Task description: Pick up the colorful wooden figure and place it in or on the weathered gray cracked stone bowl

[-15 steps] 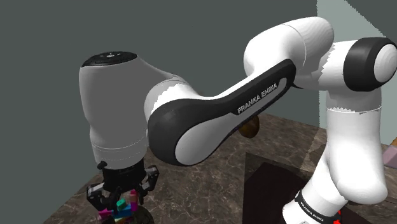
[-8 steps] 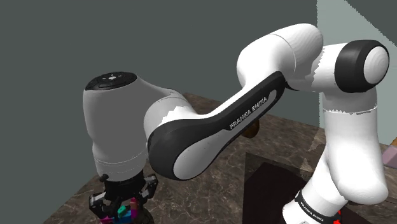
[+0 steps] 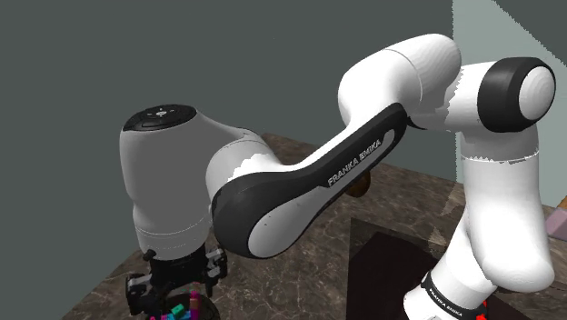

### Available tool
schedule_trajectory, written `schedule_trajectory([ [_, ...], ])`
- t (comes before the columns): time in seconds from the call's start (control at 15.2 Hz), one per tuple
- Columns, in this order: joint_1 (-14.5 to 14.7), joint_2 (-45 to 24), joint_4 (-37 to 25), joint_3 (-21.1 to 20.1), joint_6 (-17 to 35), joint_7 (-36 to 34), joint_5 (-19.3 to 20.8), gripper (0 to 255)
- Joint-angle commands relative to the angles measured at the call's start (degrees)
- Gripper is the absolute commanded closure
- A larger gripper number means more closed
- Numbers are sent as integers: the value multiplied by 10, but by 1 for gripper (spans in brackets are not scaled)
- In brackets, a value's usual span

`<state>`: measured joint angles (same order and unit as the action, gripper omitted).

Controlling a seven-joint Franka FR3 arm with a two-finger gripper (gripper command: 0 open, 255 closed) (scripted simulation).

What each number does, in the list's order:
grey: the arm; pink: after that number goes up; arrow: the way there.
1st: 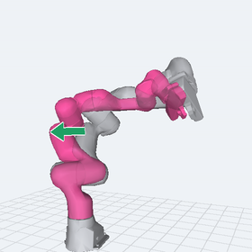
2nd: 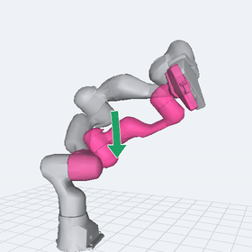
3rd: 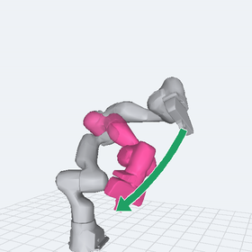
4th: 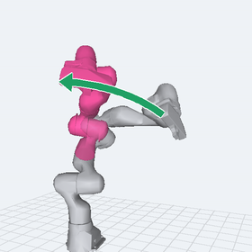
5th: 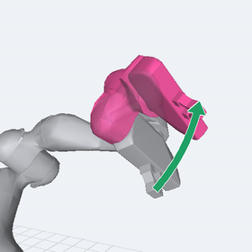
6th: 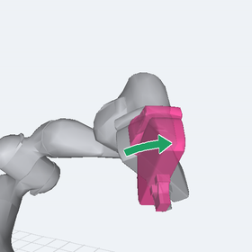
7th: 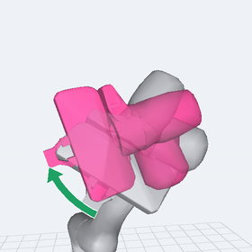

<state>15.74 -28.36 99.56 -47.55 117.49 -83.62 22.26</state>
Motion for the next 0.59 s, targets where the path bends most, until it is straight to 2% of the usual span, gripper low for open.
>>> schedule_trajectory([
  [0.0, 0, 0, 0, 0, 0, 0, 0, 0],
  [0.2, 0, 0, 0, 0, 0, 0, 0, 0],
  [0.46, -9, 28, -38, -17, -58, 17, -26, 0],
  [0.53, -9, 28, -38, -17, -58, 17, -26, 0],
])
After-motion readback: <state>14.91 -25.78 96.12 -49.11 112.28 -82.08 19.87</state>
